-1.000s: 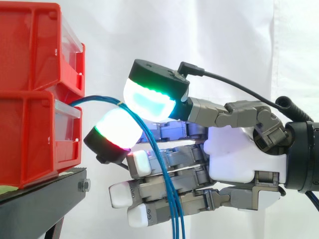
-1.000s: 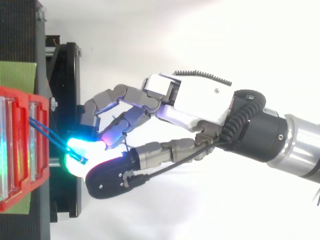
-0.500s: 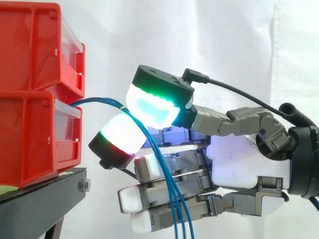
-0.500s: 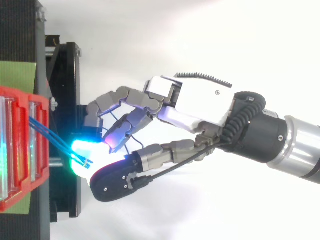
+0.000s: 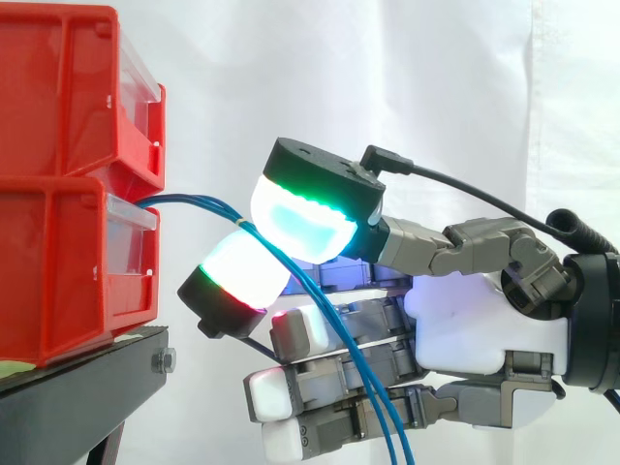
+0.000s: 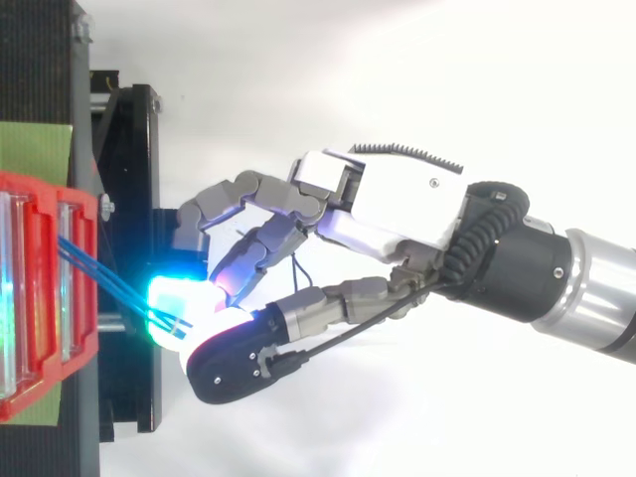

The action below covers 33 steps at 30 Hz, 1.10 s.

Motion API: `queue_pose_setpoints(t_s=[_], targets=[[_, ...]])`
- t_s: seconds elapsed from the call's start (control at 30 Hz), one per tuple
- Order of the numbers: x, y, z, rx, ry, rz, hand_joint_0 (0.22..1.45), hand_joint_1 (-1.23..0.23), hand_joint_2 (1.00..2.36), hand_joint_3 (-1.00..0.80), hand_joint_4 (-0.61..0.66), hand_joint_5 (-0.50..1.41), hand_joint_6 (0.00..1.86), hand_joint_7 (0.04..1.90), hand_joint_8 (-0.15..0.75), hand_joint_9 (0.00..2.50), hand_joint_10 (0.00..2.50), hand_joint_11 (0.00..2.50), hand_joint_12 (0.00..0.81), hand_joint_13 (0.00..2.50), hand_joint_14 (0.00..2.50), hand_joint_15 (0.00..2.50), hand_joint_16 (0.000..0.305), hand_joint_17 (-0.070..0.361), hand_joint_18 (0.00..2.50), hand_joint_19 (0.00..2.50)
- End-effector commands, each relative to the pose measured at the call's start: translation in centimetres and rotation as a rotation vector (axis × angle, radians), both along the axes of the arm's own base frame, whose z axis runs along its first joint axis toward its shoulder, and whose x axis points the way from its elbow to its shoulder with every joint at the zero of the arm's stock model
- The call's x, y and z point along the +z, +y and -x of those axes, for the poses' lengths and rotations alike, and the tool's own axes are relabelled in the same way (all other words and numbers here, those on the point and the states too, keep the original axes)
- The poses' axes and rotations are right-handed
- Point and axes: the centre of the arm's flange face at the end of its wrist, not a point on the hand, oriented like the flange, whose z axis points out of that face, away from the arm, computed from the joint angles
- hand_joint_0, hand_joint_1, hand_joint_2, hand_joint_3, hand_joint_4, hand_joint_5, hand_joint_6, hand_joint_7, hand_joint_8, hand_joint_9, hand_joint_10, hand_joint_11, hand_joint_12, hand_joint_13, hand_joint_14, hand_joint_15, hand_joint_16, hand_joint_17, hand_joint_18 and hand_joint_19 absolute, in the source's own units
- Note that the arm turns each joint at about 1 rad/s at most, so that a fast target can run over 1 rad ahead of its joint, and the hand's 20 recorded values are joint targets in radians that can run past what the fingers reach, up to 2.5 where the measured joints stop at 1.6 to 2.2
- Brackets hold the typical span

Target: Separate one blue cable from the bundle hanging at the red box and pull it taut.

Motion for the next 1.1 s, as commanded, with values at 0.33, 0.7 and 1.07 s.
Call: queue_pose_setpoints(t_s=[0.33,0.7,1.07], targets=[[-0.12,-0.06,0.01,-0.001,0.001,-0.001,0.64,-0.75,1.00,-0.50,0.01,-0.19,0.94,1.00,0.284,1.24,0.02,1.11,0.305,1.09,0.02,0.63,0.036,0.081,0.75,0.52],[0.00,0.06,0.02,0.001,0.000,-0.002,0.58,-0.45,1.00,-0.50,0.04,-0.18,0.90,1.03,0.303,1.25,0.02,1.07,0.336,1.11,0.02,0.65,0.041,0.093,0.77,0.55],[0.01,0.18,0.01,0.002,-0.002,-0.002,0.58,-0.69,1.00,-0.50,0.08,-0.21,0.90,0.98,0.306,1.19,0.02,1.13,0.341,1.11,0.02,0.65,0.043,0.097,0.78,0.54]])
